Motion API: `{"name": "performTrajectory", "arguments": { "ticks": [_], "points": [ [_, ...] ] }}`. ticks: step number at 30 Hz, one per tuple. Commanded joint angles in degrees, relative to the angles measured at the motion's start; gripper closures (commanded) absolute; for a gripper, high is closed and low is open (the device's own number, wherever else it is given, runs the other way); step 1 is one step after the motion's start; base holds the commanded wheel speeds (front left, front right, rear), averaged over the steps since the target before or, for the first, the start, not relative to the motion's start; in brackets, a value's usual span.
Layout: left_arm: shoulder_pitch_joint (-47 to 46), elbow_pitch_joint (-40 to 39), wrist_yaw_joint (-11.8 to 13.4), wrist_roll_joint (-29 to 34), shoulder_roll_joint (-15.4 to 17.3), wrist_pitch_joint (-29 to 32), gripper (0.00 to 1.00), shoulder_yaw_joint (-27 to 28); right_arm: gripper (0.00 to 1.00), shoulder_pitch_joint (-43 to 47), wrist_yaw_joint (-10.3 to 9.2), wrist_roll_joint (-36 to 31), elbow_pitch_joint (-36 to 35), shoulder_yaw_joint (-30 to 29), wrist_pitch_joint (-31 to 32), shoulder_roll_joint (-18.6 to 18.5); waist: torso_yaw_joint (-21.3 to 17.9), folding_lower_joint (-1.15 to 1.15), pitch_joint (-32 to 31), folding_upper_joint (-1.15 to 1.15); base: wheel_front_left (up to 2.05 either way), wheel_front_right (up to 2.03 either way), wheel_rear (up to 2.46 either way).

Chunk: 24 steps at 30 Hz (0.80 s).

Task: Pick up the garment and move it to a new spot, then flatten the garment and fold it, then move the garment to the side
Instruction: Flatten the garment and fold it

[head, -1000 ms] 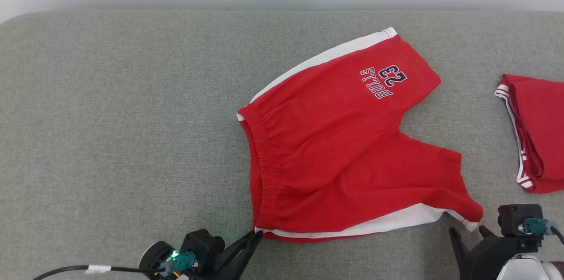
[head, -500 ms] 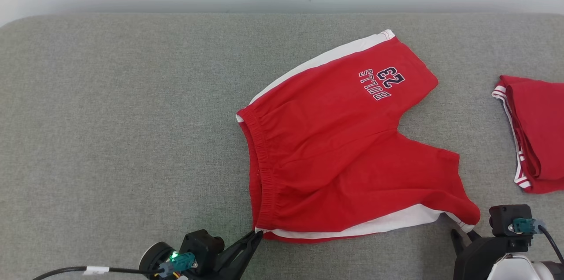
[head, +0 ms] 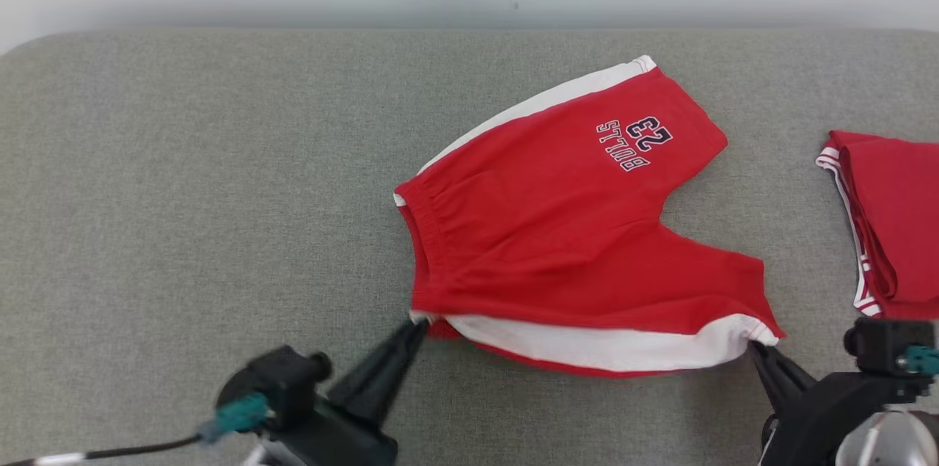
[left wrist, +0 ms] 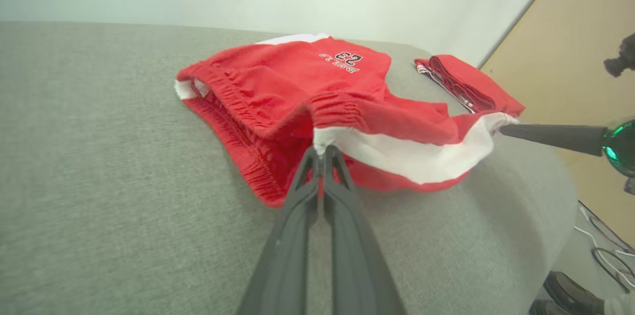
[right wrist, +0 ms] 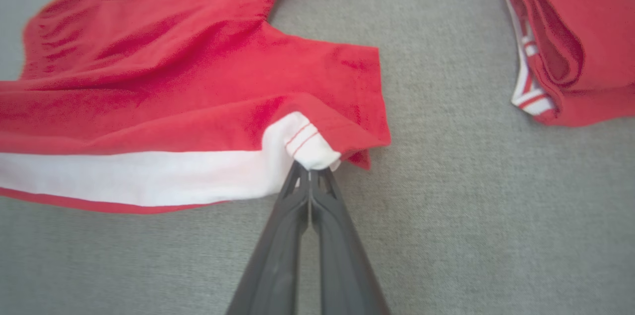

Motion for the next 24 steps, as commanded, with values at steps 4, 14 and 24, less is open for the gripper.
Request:
{"name": "performTrajectory", "arguments": {
  "ticks": [4,14,24],
  "points": [
    [0.91,-7.17,1.06,-1.13,3.97,-1.9,1.0,5.08,1.0,0.35,0.04,6.62,-10.05,-0.4,2.5,-0.27,-0.19,0.0,-0.8,0.0,0.0,0.0,0.0],
    [-7.25,-20.38,-2.83,-6.68,11.18,1.24,1.0,13.52,1.0,-15.17,0.04,17.51,-13.98,-2.49,4.38,-7.08,-1.89,0.0,-0.58,0.0,0.0,0.0,0.0],
    [-25.01,-13.42,-2.74,-20.15,9.53,12.2,1.0,21.58,1.0,-46.97,0.04,16.36,0.64,1.82,-0.03,-8.94,-5.09,0.0,7.51,0.0,0.0,0.0,0.0]
  ]
}}
